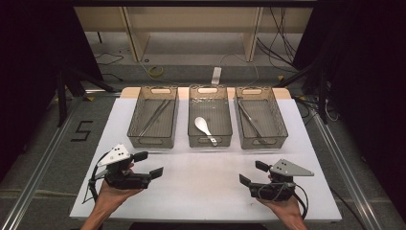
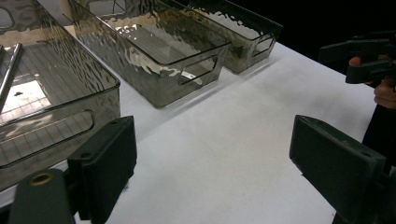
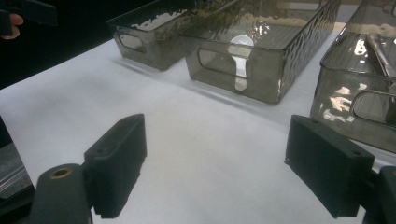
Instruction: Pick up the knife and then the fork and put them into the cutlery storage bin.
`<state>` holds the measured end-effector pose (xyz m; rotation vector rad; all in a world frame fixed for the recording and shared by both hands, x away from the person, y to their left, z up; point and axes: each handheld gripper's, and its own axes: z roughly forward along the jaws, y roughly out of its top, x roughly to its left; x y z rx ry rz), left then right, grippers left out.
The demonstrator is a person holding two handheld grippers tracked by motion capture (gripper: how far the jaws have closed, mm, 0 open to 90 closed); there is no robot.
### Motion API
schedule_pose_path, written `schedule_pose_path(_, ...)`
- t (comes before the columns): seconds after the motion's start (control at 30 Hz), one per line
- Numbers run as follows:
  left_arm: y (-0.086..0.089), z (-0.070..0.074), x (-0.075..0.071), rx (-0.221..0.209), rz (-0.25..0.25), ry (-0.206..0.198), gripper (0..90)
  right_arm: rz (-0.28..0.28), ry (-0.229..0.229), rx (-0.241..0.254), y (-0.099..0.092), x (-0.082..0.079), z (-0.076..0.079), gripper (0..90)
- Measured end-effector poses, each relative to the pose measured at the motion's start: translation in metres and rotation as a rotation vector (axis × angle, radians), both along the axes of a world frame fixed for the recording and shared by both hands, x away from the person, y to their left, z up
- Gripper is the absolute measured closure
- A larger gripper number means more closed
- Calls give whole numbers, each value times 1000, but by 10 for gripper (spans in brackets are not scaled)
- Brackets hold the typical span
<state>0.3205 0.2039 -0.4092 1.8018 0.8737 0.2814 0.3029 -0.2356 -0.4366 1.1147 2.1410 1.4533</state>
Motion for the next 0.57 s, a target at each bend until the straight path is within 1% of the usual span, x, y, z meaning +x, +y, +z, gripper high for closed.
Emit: schedule_pose_path(0.57,0,0,0,0,0,2,143,-4,-4,-7,0,1,0,210)
